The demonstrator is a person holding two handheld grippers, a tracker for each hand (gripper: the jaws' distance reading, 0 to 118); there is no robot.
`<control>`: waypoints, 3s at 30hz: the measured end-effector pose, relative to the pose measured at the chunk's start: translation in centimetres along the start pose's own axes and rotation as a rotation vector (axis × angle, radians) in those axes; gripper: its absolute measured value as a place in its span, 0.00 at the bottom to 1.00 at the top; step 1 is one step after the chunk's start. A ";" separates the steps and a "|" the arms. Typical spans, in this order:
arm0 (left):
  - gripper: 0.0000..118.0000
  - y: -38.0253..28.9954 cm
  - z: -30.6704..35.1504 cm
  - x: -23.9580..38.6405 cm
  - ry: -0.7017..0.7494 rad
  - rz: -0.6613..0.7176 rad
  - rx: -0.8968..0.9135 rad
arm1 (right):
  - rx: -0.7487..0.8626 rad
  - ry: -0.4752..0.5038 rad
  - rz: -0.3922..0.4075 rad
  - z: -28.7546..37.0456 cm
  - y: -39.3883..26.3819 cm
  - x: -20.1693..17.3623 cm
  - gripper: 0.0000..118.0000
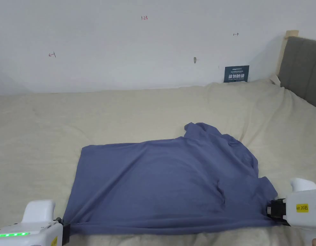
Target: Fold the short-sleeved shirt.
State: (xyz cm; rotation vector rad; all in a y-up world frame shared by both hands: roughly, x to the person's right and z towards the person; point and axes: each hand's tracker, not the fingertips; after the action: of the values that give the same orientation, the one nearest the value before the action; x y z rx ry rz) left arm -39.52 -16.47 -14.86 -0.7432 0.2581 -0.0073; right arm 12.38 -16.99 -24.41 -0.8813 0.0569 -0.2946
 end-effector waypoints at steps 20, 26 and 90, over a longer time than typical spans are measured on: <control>0.84 -0.7 6.4 -1.7 -0.081 0.079 0.081 | 0.177 0.093 0.111 6.2 -2.0 -1.1 0.67; 0.13 -3.5 6.6 -0.9 -0.033 0.066 0.059 | 0.187 0.074 0.133 6.5 -4.5 -2.6 0.08; 0.04 0.5 -0.9 -2.9 0.001 0.138 -0.042 | 0.052 0.016 0.076 -0.9 1.3 1.3 0.04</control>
State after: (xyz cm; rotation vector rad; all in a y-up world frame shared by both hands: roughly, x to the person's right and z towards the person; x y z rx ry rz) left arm -42.54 -16.42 -15.14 -0.7658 0.3113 0.1288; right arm 13.76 -17.31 -25.89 -0.8229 0.0968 -0.2307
